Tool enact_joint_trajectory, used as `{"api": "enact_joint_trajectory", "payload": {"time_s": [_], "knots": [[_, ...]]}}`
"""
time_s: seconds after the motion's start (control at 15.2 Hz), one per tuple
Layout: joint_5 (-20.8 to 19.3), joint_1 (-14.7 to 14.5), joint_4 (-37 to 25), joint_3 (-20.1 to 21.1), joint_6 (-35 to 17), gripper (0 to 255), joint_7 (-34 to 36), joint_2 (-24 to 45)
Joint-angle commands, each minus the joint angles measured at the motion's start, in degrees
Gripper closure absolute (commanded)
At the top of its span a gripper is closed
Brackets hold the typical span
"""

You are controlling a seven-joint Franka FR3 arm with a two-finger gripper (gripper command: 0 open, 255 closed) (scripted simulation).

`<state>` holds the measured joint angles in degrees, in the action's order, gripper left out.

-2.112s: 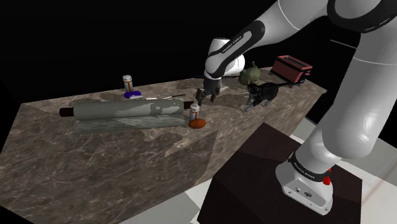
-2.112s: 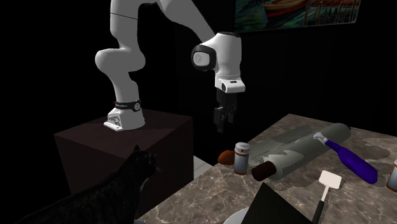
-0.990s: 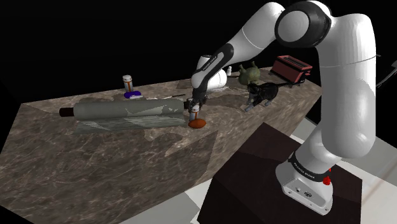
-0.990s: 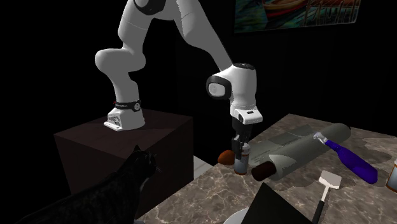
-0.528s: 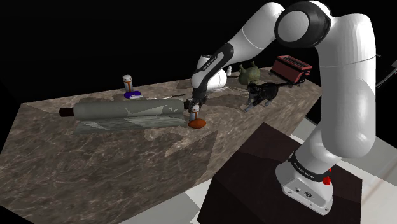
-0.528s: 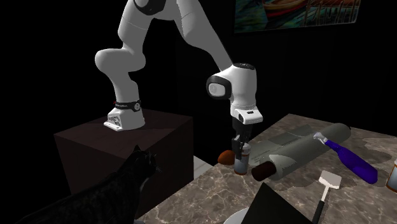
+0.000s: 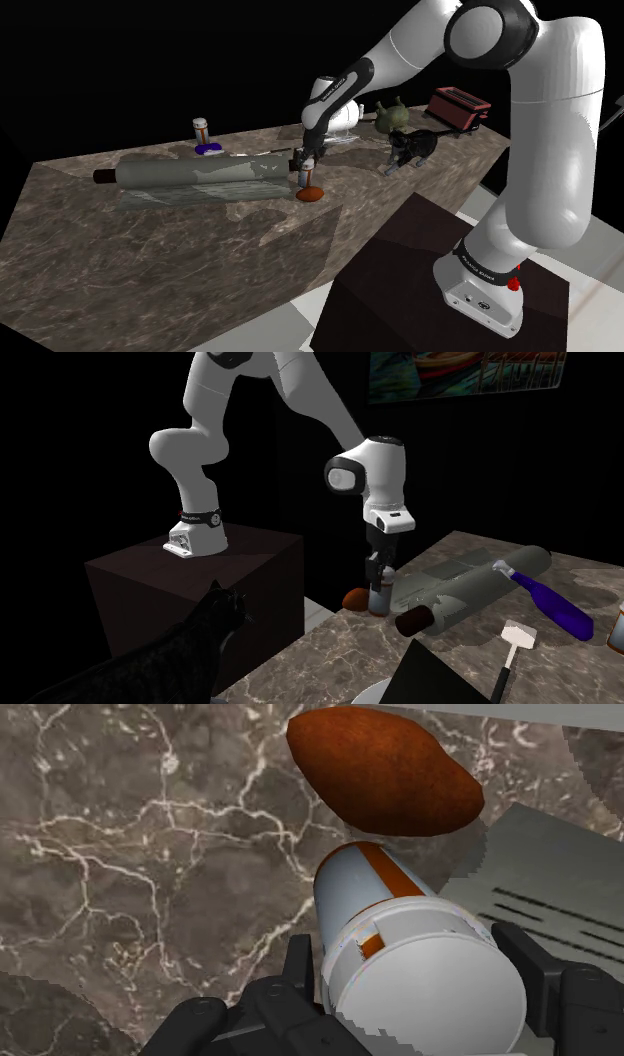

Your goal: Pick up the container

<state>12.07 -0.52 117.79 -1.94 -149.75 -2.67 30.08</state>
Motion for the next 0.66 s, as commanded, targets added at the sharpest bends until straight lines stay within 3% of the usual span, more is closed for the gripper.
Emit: {"api": "enact_joint_trajectory", "payload": {"time_s": [0.0, 0.59], "knots": [[-0.23, -0.17, 0.57, -0.20, 0.94, 255, 0.27, -1.52], [-1.23, -0.61, 0.96, -0.88, 5.03, 255, 1.30, -6.02]]}}
